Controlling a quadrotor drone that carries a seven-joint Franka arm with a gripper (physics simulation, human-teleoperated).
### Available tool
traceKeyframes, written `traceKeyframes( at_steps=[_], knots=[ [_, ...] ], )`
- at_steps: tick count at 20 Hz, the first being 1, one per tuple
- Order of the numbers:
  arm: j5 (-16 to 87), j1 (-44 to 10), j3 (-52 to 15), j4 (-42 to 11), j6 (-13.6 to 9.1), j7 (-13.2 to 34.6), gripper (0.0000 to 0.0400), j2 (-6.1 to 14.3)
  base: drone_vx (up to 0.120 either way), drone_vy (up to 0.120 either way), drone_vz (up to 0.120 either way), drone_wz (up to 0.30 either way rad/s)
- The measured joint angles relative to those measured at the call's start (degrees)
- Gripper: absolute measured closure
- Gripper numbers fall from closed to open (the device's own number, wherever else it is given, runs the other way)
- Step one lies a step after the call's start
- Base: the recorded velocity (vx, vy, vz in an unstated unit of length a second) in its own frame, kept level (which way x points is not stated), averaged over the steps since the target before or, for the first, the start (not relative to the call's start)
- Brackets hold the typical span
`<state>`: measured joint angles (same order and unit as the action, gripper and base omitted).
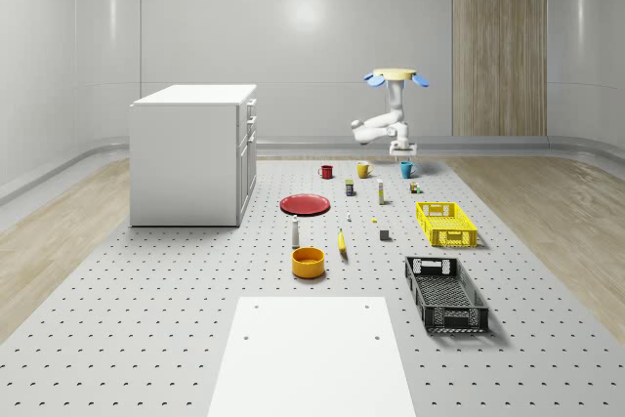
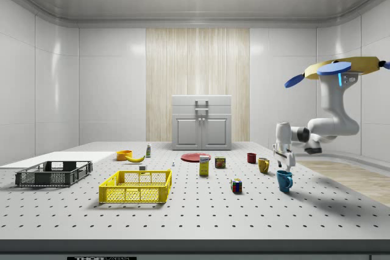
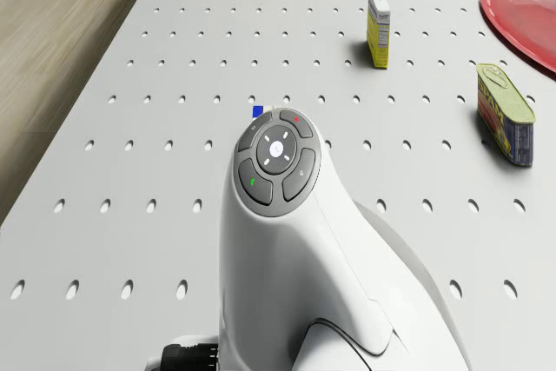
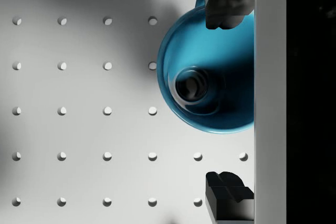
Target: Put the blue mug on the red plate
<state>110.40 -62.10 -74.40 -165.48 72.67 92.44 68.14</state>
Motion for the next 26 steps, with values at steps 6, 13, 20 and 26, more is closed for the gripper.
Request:
traceKeyframes(
  at_steps=[6,13,20,26],
  knots=[
    [1.5,0.7,2.2,0.5,3.0,-0.8,0.0000,2.4,0.000,0.000,0.000,0.000],
    [2.6,1.3,3.8,1.2,5.8,-1.7,0.0000,4.6,0.000,0.000,0.000,0.000],
    [2.4,-1.4,3.2,3.9,7.3,-1.7,0.0000,5.3,0.000,0.000,0.000,0.000],
    [1.8,-1.7,2.8,4.8,8.6,-2.2,0.0000,6.4,0.000,0.000,0.000,0.000]
  ],
)
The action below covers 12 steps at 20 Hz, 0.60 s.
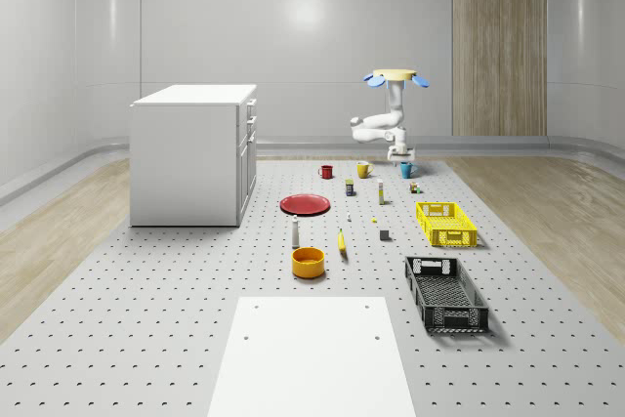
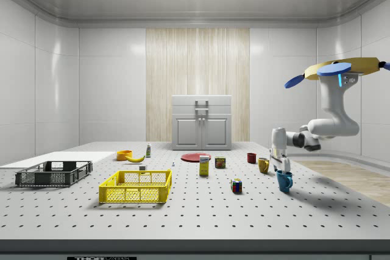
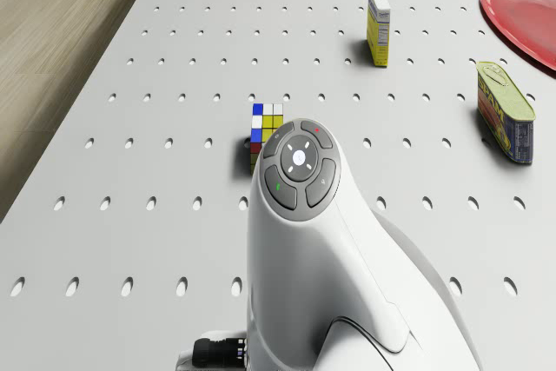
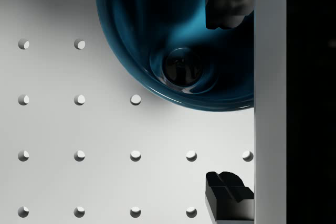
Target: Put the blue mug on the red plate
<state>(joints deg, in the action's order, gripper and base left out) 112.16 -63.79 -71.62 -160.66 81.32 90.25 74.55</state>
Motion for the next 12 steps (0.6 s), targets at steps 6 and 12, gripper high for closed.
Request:
traceKeyframes(
  at_steps=[6,12],
  knots=[
    [-0.5,-0.8,-0.2,0.3,1.0,0.5,0.0000,1.0,0.000,0.000,0.000,0.000],
    [-0.8,-0.8,-0.1,-0.3,2.0,1.1,0.0000,2.2,0.000,0.000,0.000,0.000]
  ],
)
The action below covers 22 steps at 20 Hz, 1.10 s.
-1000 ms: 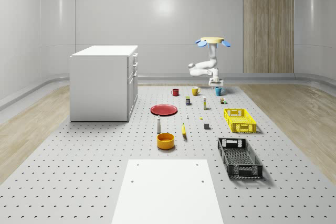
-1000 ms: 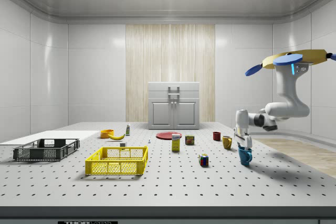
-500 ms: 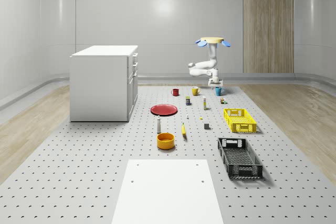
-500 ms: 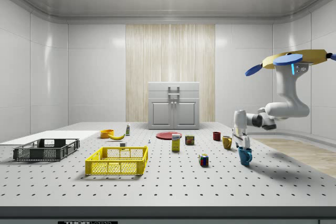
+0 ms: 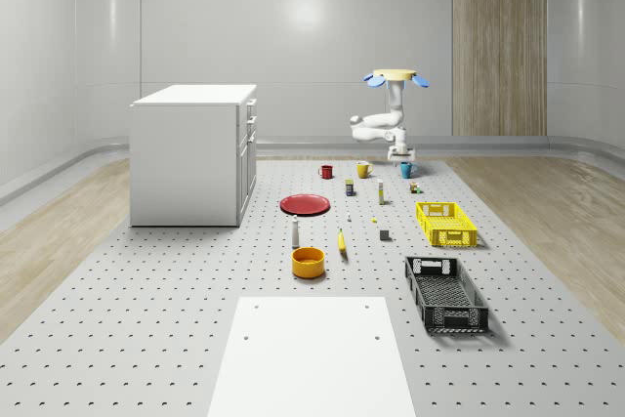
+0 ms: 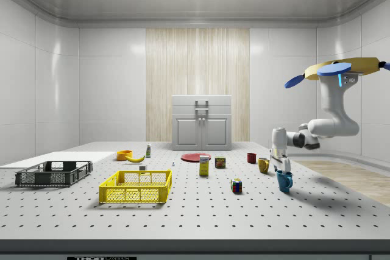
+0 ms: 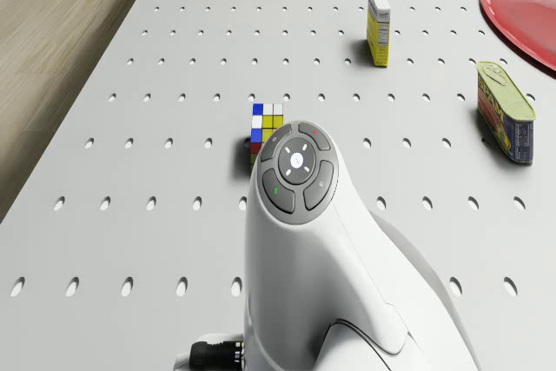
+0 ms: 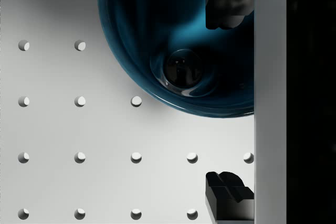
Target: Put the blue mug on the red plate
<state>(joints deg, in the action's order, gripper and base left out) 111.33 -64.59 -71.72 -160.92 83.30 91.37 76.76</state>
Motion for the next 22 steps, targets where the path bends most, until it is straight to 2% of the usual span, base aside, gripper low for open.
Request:
traceKeyframes(
  at_steps=[6,7,9,12,16,22],
  knots=[
    [0.1,-0.1,0.5,-0.1,1.1,0.3,0.0000,1.1,0.000,0.000,0.000,0.000],
    [0.1,-0.1,0.6,-0.1,1.3,0.3,0.0066,1.2,0.000,0.000,0.000,0.000],
    [0.1,-0.2,0.6,-0.1,1.6,0.4,0.0158,1.5,0.000,0.000,0.000,0.000],
    [-0.1,-0.3,0.6,-0.1,2.0,0.5,0.0233,1.9,0.000,0.000,0.000,0.000],
    [-0.3,-0.5,0.5,0.0,2.5,0.7,0.0275,2.4,0.000,0.000,0.000,0.000],
    [-1.3,-0.7,-0.3,-0.2,2.8,1.0,0.0295,3.1,0.000,0.000,0.000,0.000]
  ],
)
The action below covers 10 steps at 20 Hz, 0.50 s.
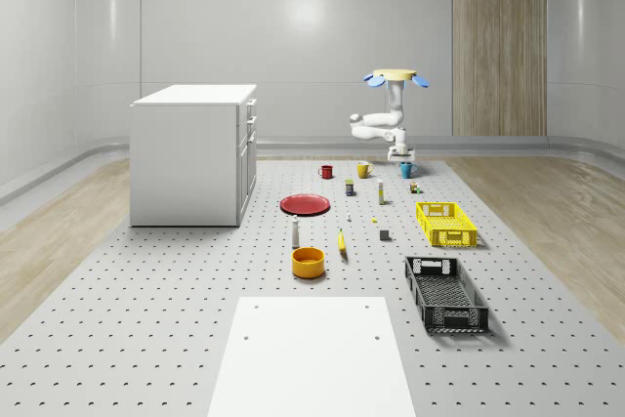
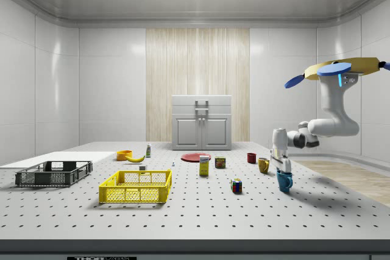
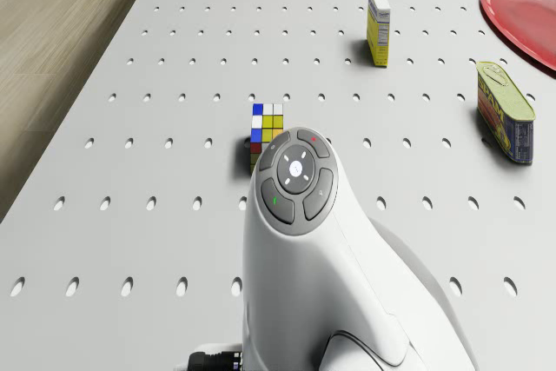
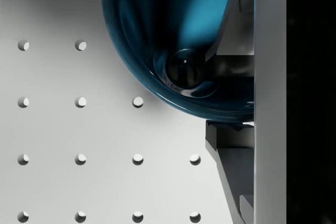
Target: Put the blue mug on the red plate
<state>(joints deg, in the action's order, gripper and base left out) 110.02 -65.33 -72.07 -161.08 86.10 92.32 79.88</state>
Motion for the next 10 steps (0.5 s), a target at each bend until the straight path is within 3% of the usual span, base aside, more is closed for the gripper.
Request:
traceKeyframes(
  at_steps=[2,10],
  knots=[
    [-1.2,-0.1,-1.2,-0.3,-0.3,0.2,0.0297,0.2,0.020,0.000,0.100,0.000],
    [-4.4,-0.4,-4.2,-0.8,-0.5,0.7,0.0300,1.1,0.120,-0.120,0.120,0.000]
  ],
)
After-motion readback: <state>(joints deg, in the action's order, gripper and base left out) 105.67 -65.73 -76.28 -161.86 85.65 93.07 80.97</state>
